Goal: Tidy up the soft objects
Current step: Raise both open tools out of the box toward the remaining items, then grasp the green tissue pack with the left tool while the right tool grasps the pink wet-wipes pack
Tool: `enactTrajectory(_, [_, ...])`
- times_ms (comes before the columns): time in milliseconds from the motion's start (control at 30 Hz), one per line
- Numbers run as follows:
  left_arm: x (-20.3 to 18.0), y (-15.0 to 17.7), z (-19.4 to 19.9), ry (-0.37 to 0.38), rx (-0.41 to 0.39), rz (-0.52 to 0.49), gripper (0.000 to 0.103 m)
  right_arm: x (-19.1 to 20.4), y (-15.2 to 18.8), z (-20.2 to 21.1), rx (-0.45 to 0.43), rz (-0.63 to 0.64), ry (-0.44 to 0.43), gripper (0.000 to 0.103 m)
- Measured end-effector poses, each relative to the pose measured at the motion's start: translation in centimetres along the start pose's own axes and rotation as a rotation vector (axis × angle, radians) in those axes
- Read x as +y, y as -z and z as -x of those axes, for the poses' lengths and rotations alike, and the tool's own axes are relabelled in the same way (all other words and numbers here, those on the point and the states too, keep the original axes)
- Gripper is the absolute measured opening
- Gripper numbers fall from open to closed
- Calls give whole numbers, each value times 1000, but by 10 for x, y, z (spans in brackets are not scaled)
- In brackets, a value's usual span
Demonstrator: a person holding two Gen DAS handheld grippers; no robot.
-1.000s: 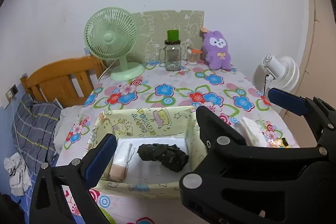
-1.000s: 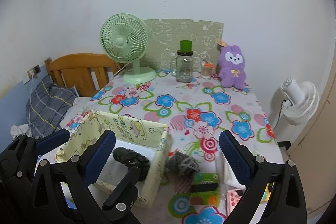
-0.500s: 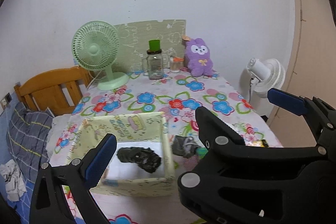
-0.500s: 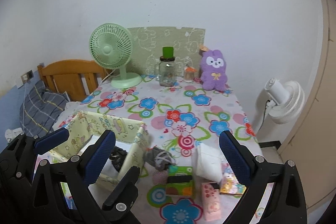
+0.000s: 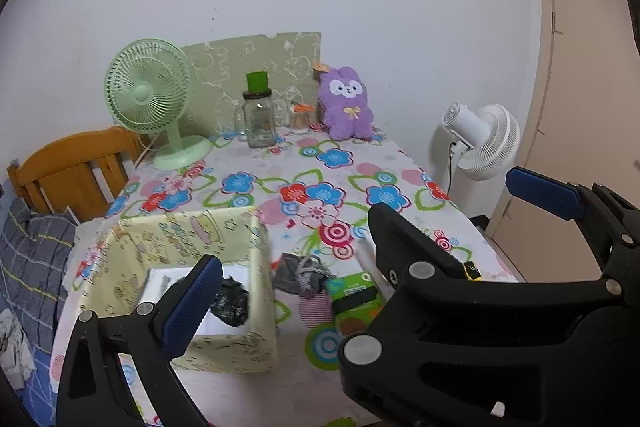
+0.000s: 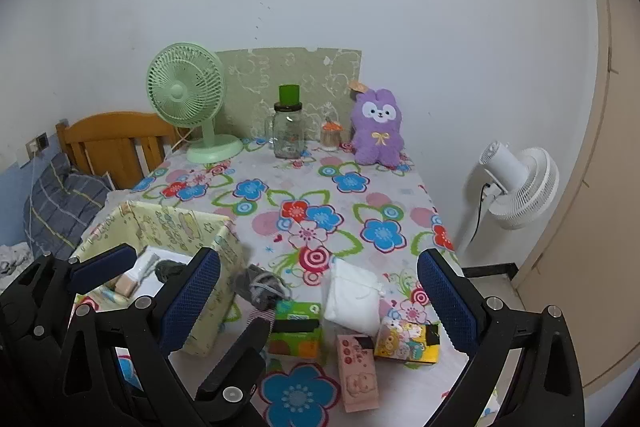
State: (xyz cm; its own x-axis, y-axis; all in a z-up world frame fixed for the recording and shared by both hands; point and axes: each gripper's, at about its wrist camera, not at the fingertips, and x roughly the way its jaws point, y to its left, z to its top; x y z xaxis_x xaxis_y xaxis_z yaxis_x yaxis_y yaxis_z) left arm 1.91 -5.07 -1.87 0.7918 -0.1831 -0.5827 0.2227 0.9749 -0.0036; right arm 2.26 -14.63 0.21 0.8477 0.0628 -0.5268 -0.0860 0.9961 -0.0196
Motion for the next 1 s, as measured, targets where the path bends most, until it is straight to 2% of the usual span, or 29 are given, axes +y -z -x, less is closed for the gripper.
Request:
enactTrajectory(400, [-25, 16, -21, 4, 15, 3, 96, -28, 26, -17, 17, -40, -26, 100])
enactTrajectory(1000, [-41, 47, -86, 14, 189, 30, 76, -58, 65, -66, 145, -86, -19, 89])
